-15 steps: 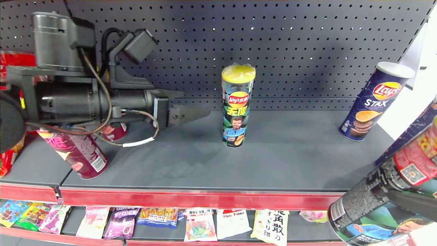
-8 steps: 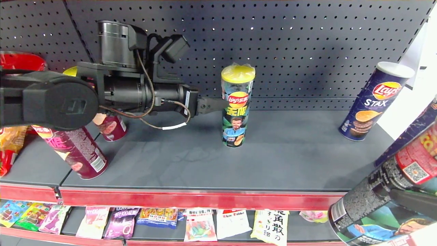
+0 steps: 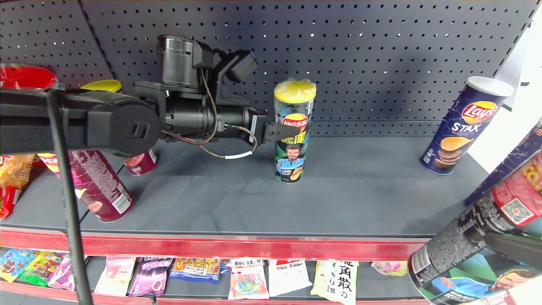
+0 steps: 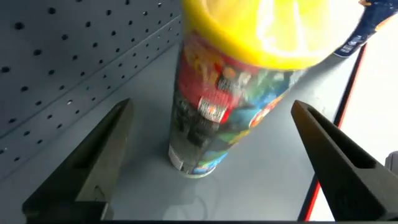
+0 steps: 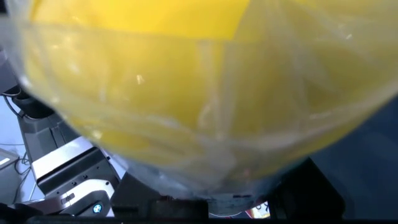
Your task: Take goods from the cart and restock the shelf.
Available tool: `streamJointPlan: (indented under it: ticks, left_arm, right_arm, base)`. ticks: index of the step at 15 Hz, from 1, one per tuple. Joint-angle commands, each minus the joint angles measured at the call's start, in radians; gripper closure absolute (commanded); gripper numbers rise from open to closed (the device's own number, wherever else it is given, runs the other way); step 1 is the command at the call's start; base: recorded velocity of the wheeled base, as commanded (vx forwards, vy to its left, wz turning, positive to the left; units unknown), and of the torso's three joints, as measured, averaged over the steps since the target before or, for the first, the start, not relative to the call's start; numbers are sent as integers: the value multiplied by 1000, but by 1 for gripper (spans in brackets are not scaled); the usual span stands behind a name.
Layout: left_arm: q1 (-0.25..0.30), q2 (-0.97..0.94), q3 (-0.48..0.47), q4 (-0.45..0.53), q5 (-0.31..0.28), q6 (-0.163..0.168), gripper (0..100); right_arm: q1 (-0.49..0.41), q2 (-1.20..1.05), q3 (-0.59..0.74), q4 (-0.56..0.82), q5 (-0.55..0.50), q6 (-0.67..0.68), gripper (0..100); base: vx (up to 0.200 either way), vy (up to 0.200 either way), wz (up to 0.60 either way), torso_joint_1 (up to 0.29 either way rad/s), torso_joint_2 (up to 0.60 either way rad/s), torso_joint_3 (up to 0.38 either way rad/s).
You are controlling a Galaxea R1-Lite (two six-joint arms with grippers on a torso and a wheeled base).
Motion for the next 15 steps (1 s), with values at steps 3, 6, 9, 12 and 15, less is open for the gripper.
streamJointPlan:
  ticks: [3, 6, 9, 12, 15]
  left_arm:
    - [-15, 22, -19, -1, -19, 0, 0]
    - [-17, 63, -77, -1, -16, 0, 0]
    - [-15, 97, -117, -1, -10, 0, 0]
    - [-32, 112, -138, -1, -10, 0, 0]
    - [-35, 119, -138, -2, -15, 0, 100]
  right_arm:
    - [0, 0, -1, 0, -1, -1, 100]
    - [0, 0, 1, 0, -1, -1, 100]
    - [-1, 0, -1, 0, -1, -1, 100]
    - [-1, 0, 1, 0, -1, -1, 100]
    - [-1, 0, 1, 0, -1, 1, 100]
  base:
    - [0, 0, 0, 0, 0, 0]
    - [0, 0, 0, 0, 0, 0]
    - [0, 0, 0, 0, 0, 0]
    - [0, 0, 0, 0, 0, 0]
    - [0, 0, 0, 0, 0, 0]
